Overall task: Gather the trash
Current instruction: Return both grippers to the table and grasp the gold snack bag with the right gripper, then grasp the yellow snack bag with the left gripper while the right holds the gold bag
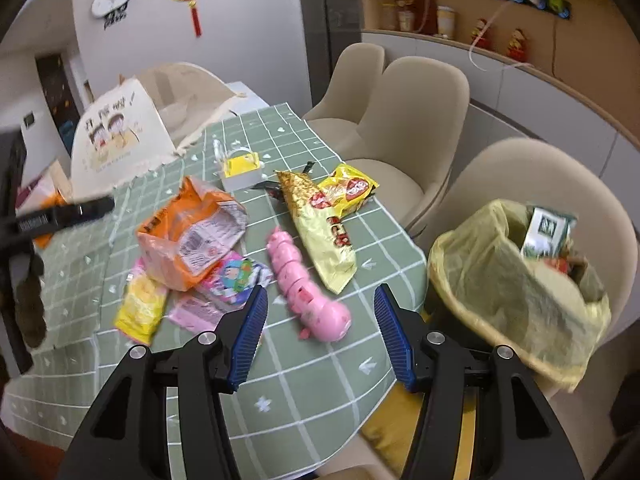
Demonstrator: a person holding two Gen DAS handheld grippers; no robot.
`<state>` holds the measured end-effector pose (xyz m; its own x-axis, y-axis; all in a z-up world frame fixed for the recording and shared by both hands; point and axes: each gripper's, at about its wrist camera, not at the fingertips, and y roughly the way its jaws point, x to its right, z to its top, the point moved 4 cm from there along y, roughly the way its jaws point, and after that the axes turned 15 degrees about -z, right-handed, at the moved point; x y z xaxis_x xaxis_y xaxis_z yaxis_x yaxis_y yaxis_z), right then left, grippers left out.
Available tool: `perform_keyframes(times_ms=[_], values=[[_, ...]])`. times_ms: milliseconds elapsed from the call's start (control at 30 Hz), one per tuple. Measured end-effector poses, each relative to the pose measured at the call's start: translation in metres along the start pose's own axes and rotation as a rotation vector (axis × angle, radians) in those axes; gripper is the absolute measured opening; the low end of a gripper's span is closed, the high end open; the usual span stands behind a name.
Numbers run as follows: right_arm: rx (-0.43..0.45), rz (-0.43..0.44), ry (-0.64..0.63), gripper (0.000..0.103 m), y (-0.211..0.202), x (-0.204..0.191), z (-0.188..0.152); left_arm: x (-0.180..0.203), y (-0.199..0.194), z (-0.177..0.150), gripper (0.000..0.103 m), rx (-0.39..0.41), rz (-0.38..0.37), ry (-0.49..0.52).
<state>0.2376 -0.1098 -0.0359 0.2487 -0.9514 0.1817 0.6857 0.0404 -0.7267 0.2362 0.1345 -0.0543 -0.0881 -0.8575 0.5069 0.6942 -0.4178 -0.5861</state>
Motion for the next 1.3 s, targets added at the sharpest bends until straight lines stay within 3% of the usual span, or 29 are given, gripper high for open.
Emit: perform_keyframes(times_ms=[133, 400, 567, 600, 633, 733, 967, 1133, 1300], values=[[0.009, 0.064, -0.039, 0.053, 0.024, -0.004, 0.024, 0.004, 0.012, 0.011, 0.053, 0.010, -0.020, -0.041], [-0.011, 0.167, -0.152, 0.053, 0.088, -0.032, 0.064, -0.022, 0.014, 0.002, 0.053, -0.043, 0.073, -0.065], [-0.057, 0.115, -0.228, 0.053, 0.133, -0.059, 0.072, -0.045, 0.010, -0.009, 0.053, -0.068, 0.126, -0.112], [-0.084, 0.114, -0.234, 0.048, 0.140, -0.062, 0.070, -0.047, 0.009, -0.010, 0.053, -0.066, 0.130, -0.120], [-0.105, 0.121, -0.233, 0.035, 0.143, -0.063, 0.068, -0.049, 0.008, -0.010, 0.053, -0.064, 0.130, -0.122], [-0.106, 0.161, -0.184, 0.026, 0.132, -0.057, 0.067, -0.050, 0.006, -0.006, 0.053, -0.052, 0.125, -0.113], [-0.036, 0.241, -0.013, 0.024, 0.065, -0.018, 0.073, -0.029, 0.035, 0.005, 0.053, -0.074, 0.062, -0.059], [-0.014, 0.128, 0.065, 0.024, 0.043, 0.022, 0.061, 0.005, 0.070, 0.021, 0.053, -0.096, -0.027, 0.013], [-0.036, 0.057, 0.171, 0.024, 0.038, 0.060, 0.036, 0.051, 0.132, 0.039, 0.053, -0.161, -0.101, 0.177]])
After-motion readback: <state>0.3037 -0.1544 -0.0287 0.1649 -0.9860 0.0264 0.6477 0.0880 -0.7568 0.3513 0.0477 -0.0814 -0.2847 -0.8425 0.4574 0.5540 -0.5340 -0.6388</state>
